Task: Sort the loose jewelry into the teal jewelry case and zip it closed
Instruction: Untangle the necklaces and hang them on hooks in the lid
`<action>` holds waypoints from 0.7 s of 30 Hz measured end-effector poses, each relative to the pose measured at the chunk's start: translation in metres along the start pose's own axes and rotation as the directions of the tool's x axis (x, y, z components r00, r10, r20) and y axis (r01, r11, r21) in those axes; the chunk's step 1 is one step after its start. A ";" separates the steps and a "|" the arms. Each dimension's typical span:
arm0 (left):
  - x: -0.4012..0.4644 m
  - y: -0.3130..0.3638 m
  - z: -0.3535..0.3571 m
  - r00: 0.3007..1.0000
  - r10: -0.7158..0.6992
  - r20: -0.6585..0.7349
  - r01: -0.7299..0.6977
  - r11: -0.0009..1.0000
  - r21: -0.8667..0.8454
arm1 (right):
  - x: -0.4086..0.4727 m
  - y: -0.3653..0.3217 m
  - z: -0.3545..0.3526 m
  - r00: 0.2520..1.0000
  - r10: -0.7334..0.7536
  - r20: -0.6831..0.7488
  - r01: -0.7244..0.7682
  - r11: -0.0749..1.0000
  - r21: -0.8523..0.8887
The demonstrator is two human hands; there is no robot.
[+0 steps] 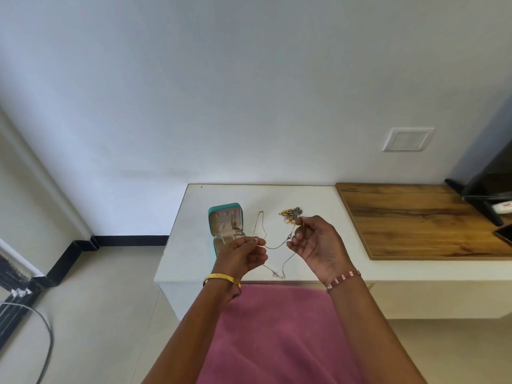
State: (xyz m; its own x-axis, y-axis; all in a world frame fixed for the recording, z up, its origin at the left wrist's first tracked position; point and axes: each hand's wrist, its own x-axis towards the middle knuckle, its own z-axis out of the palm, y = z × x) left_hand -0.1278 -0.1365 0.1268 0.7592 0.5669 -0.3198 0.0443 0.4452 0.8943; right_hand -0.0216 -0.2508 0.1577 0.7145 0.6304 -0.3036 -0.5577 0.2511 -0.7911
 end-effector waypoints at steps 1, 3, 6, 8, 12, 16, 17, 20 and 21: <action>0.000 0.000 -0.001 1.000 -0.001 -0.003 0.001 1.000 -0.021 | 0.000 -0.002 -0.001 1.000 0.003 0.011 -0.003 1.000 -0.012; 0.001 0.001 -0.002 1.000 -0.002 -0.016 0.001 1.000 -0.025 | -0.001 -0.005 -0.004 0.999 0.005 0.054 -0.004 1.000 -0.031; 0.001 0.000 -0.001 0.999 0.017 -0.027 -0.015 0.999 0.043 | -0.004 -0.009 -0.008 0.989 0.007 0.147 0.002 0.998 -0.066; 0.001 0.000 0.000 0.999 0.035 -0.016 -0.034 0.996 0.085 | -0.006 -0.010 -0.008 0.977 0.006 0.211 0.017 0.994 -0.107; 0.000 -0.002 0.001 0.997 0.083 0.004 -0.083 0.982 0.171 | -0.009 -0.010 -0.006 0.947 -0.020 0.322 0.069 0.987 -0.143; -0.001 -0.006 0.003 0.988 0.155 0.004 -0.149 0.937 0.317 | -0.010 -0.013 -0.002 0.920 -0.081 0.384 0.126 0.988 -0.094; -0.001 -0.007 0.005 0.985 0.175 -0.003 -0.163 0.927 0.339 | -0.010 -0.014 -0.001 0.916 -0.093 0.391 0.136 0.987 -0.083; -0.003 -0.012 0.008 0.965 0.262 -0.006 -0.243 0.903 0.354 | -0.009 -0.013 0.002 0.906 -0.117 0.407 0.146 0.988 -0.043; -0.005 -0.013 0.009 0.955 0.297 0.008 -0.281 0.894 0.350 | -0.009 -0.012 0.003 0.905 -0.118 0.409 0.146 0.989 -0.037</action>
State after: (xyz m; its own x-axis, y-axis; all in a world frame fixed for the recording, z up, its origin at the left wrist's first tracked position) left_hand -0.1264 -0.1511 0.1195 0.7431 0.6681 -0.0376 0.0542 -0.0040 0.9985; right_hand -0.0224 -0.2578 0.1719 0.5400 0.8409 0.0358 -0.4311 0.3129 -0.8463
